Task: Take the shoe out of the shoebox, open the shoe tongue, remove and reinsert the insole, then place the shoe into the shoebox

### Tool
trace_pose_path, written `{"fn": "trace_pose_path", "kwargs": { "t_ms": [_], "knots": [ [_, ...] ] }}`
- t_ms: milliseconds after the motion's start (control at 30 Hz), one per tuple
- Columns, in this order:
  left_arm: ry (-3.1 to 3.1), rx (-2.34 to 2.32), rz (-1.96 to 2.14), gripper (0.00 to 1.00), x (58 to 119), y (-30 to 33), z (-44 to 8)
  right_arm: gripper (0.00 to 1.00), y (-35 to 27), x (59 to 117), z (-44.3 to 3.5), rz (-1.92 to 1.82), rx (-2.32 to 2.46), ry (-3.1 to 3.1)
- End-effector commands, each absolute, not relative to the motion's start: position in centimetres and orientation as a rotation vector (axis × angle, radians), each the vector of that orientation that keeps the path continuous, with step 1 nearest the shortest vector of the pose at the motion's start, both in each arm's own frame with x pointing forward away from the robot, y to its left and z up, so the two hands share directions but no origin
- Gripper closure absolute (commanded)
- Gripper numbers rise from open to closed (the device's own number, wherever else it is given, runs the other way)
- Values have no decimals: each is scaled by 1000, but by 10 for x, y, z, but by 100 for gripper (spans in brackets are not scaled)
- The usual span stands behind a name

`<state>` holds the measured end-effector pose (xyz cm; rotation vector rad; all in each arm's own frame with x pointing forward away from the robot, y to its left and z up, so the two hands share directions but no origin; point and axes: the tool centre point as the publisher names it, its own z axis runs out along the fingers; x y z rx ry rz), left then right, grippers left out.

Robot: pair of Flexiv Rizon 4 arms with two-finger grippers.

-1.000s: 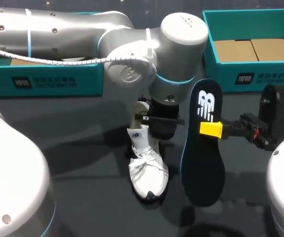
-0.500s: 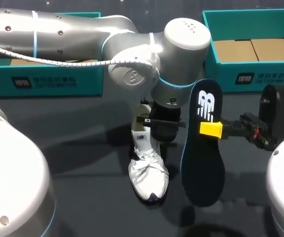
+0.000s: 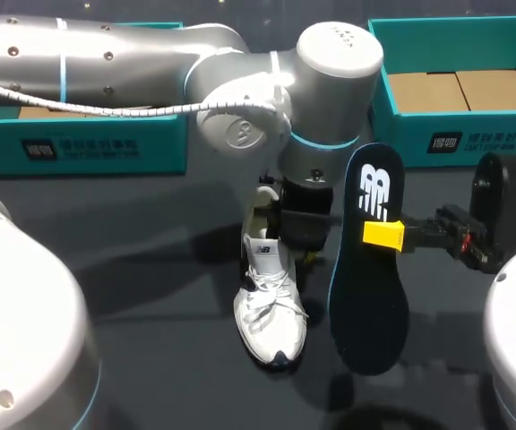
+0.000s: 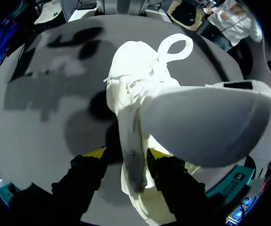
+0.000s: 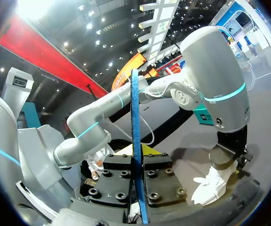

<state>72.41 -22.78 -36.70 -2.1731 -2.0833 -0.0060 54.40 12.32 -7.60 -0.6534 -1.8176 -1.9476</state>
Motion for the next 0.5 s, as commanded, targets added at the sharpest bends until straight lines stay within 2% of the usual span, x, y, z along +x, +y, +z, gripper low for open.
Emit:
{"fn": "trace_pose_path", "kwargs": {
  "t_ms": [33,267,500],
  "knots": [
    [-2148,-2263,134,0,722,-205,-344,100,123,536,-73,-1950,-720,-1851],
    [-2239,-2390,526,0,731,-189,-291,100,123,536,-73,-1950,-720,-1851],
    [-2239,-2390,526,0,731,-189,-291,100,123,536,-73,-1950,-720,-1851]
  ]
}}
